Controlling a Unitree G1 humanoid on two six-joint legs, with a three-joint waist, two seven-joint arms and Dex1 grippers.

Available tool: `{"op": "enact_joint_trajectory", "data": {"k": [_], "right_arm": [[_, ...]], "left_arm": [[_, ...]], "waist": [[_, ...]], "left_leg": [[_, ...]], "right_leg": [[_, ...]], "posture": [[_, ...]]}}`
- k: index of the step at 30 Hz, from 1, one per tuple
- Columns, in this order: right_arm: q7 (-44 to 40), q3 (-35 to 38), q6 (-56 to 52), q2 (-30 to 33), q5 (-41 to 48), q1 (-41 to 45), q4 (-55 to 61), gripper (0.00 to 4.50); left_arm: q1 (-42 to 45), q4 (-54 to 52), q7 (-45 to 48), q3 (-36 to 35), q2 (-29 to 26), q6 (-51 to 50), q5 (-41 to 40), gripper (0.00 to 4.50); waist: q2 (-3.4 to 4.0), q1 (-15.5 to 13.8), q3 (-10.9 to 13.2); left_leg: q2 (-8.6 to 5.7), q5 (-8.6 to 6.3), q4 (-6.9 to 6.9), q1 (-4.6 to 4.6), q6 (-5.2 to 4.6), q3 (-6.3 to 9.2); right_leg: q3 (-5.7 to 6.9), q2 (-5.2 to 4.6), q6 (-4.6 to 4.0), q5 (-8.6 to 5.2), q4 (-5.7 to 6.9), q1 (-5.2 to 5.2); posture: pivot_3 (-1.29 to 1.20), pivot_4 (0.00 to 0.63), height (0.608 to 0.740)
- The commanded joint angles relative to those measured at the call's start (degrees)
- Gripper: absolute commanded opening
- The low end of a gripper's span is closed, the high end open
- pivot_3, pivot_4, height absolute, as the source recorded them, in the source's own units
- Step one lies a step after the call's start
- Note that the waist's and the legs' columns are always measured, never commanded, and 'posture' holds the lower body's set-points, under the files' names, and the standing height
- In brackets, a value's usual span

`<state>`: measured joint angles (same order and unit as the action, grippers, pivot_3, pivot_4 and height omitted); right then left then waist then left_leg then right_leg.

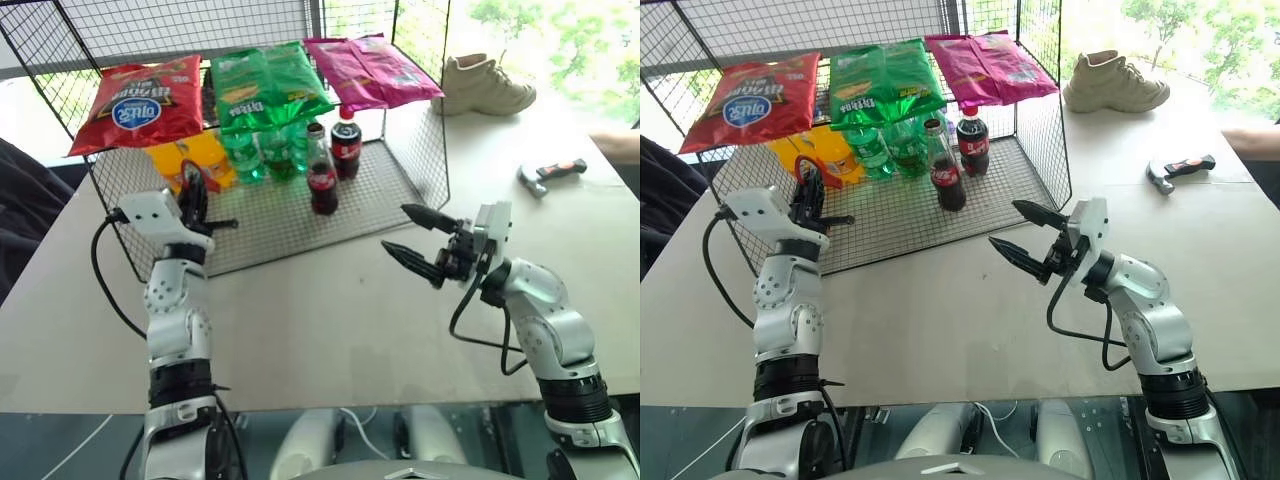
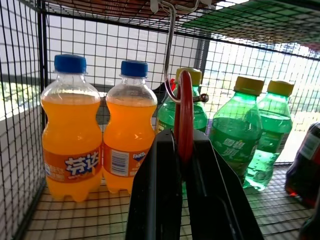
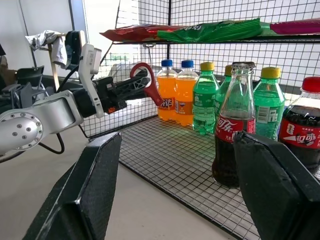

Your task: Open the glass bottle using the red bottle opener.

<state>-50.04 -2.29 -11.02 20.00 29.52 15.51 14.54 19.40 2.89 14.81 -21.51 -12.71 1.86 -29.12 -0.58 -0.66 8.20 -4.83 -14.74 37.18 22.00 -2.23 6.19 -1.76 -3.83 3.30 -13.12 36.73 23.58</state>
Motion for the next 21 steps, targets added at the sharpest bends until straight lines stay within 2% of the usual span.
{"op": "enact_joint_trajectory", "data": {"k": [1, 5, 12, 17, 21], "right_arm": [[0.3, 0.4, 0.5, 0.0, 0.4, 0.3, 1.3, 3.6], [0.8, 0.7, 0.5, -0.1, 0.4, 1.1, 0.9, 3.6], [2.2, 0.8, -2.0, 0.0, 1.4, 1.5, 1.2, 3.6], [8.3, 0.2, -14.4, 0.2, 5.4, 2.4, 4.3, 3.6], [8.1, -3.1, -26.8, 3.0, 8.8, 5.7, 5.9, 3.6]], "left_arm": [[-0.9, -7.4, 4.3, -2.1, 1.6, -5.5, -13.7, 0.07], [-1.9, -10.1, 5.1, -3.7, 2.5, -9.6, -21.5, 0.07], [-4.6, -11.9, 8.2, -3.3, 1.7, -17.4, -30.0, 0.07], [-7.8, -14.6, 14.5, 0.9, -0.9, -27.7, -36.3, 0.07], [-7.7, -14.5, 21.0, 6.9, -5.1, -36.6, -37.4, 0.07]], "waist": [[0.0, 0.0, 0.0], [0.0, 0.1, 0.0], [0.0, 0.0, 0.0], [0.0, 0.0, 0.0], [0.01, 0.1, 0.0]], "left_leg": [[0.0, 0.0, 0.0, 0.0, 0.0, 0.0], [0.0, 0.0, 0.0, -0.01, 0.0, -0.01], [0.01, 0.01, 0.02, -0.03, 0.02, -0.01], [0.01, 0.01, 0.02, -0.02, 0.02, 0.0], [0.01, 0.01, 0.02, -0.03, 0.01, 0.0]], "right_leg": [[0.0, 0.0, 0.0, 0.0, 0.0, 0.0], [-0.02, 0.02, 0.0, 0.0, 0.01, -0.01], [-0.03, 0.1, 0.0, 0.0, 0.03, -0.01], [-0.04, 0.1, -0.01, -0.01, 0.02, 0.0], [-0.05, 0.1, -0.02, -0.01, 0.03, 0.0]], "posture": [[0.0, 0.15, 0.74], [0.0, 0.15, 0.74], [0.0, 0.15, 0.74], [0.0, 0.15, 0.74], [0.0, 0.15, 0.74]]}}
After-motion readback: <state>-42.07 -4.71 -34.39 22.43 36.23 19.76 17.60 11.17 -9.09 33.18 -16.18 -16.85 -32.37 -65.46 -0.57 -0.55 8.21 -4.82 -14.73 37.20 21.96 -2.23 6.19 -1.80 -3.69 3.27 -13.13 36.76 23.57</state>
